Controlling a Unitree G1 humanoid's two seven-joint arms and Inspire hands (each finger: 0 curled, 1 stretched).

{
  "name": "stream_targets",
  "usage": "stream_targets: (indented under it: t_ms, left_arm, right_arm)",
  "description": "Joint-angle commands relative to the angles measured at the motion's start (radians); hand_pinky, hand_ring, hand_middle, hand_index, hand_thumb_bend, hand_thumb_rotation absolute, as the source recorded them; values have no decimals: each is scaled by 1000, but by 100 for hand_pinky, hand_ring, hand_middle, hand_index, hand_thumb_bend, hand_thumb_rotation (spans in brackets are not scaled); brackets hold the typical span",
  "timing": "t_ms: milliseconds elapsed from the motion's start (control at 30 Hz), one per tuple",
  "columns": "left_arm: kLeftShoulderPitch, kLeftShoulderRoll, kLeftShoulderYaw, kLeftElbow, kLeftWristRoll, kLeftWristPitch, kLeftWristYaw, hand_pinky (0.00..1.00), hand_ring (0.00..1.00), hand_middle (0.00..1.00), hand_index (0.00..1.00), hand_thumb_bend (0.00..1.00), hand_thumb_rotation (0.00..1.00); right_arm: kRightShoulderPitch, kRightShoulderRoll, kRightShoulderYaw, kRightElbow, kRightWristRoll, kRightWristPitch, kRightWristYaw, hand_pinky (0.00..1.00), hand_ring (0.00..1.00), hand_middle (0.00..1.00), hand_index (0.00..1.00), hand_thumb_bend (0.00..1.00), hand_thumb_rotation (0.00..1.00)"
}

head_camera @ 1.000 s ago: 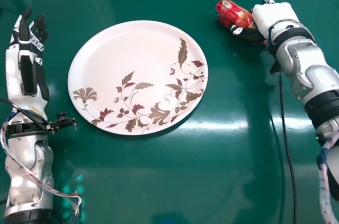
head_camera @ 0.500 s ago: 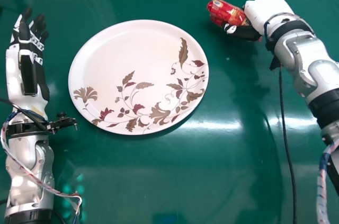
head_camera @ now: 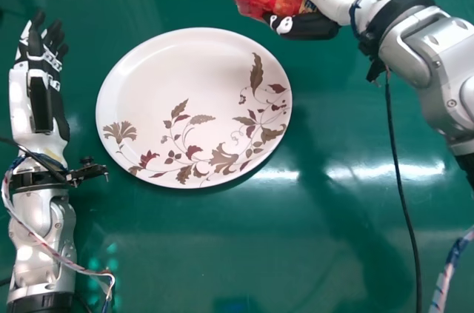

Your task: Pick up biscuit and place it in the plate

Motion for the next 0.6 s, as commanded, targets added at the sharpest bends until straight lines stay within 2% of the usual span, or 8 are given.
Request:
stream_targets:
  t_ms: [0, 33, 133, 233, 333, 567]
  left_arm:
    - [49, -14, 0, 37, 12, -2, 1, 100, 100, 95, 100, 78, 82]
    - [49, -14, 0, 34, 13, 0, 2, 100, 100, 95, 100, 79, 82]
    - [49, -15, -2, 30, 18, 3, 6, 100, 100, 95, 100, 78, 82]
    - [47, -17, -3, 31, 26, 4, 12, 100, 100, 95, 100, 78, 83]
    - [45, -19, -7, 27, 25, 7, 12, 100, 100, 95, 100, 80, 83]
    - [40, -21, -10, 33, 27, 1, 9, 100, 100, 95, 100, 77, 82]
  right_arm:
    - [8, -8, -26, -50, 32, -35, 28, 8, 13, 39, 49, 51, 0]
    - [10, -4, -30, -61, 42, -49, 36, 8, 13, 39, 49, 51, 0]
    - [22, 11, -37, -98, 80, -85, 67, 7, 12, 46, 48, 52, 0]
    - [39, 22, -31, -113, 113, -154, 59, 8, 12, 47, 48, 52, 0]
    - [52, 39, -10, -128, 98, -189, 71, 8, 14, 47, 48, 52, 0]
    - [81, 96, 26, -104, 108, -307, 50, 8, 13, 47, 47, 53, 0]
